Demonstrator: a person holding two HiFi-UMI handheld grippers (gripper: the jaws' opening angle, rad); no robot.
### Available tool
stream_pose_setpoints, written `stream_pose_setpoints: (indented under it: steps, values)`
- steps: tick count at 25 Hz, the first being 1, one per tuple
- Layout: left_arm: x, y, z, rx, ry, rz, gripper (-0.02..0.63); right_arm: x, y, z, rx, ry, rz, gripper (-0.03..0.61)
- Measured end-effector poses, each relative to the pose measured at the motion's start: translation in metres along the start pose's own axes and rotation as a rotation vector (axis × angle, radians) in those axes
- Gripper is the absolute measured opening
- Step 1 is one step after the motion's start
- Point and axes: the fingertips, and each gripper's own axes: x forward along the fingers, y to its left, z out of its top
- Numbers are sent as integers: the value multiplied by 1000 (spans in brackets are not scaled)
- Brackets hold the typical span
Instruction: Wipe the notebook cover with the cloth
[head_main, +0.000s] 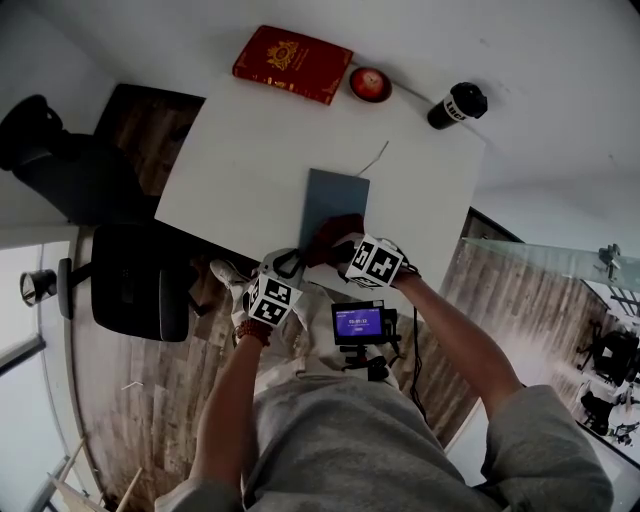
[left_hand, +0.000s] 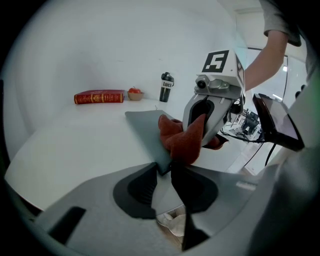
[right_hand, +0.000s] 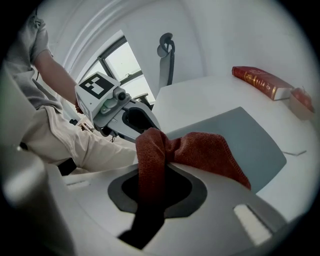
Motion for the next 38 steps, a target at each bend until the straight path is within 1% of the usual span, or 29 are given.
stream_pose_setpoints:
  steps: [3, 6, 8, 9, 12, 14, 17, 21, 23, 24, 26, 27, 31, 38]
  values:
    - [0, 2, 2, 4, -8, 5, 86, -1, 5, 0, -1, 11, 49, 67]
    - [0, 2, 2, 0, -9, 4, 87, -11, 13, 9, 3, -38, 130, 67]
    - [0, 1, 2, -6, -10, 2, 87, -25, 9, 19, 7, -83, 146, 67]
    - [0, 1, 1, -6, -9, 2, 87, -32, 2, 24, 9, -103, 134, 67]
    - [1, 3, 2, -6, -12, 2, 87, -55, -38, 40, 30, -156, 42, 68]
    - [1, 3, 1, -7, -8, -1, 87, -69, -71, 44, 60, -190, -49, 69]
    - [0, 2, 2, -11, -10, -1, 87, -90, -122, 42, 104, -224, -212, 69]
    - [-1, 2, 2, -19, -10, 2, 87, -109, -175, 30, 114, -202, -422, 69]
    - [-1, 3, 2, -15, -9, 2, 87, -110, -192, 22, 109, -167, -500, 69]
    - [-1, 3, 3, -11, -14, 4, 87, -106, -197, 17, 105, -144, -525, 69]
    - [0, 3, 5, -7, -22, 8, 87, -96, -203, 7, 103, -102, -550, 69]
    - [1, 3, 5, -7, -22, 8, 87, -93, -204, 3, 114, -96, -554, 67]
    - [0, 3, 4, -4, -21, 2, 87, -89, -203, -1, 178, -116, -528, 64]
    - [3, 3, 0, -11, -11, 9, 87, -85, -190, -4, 135, -82, -502, 61]
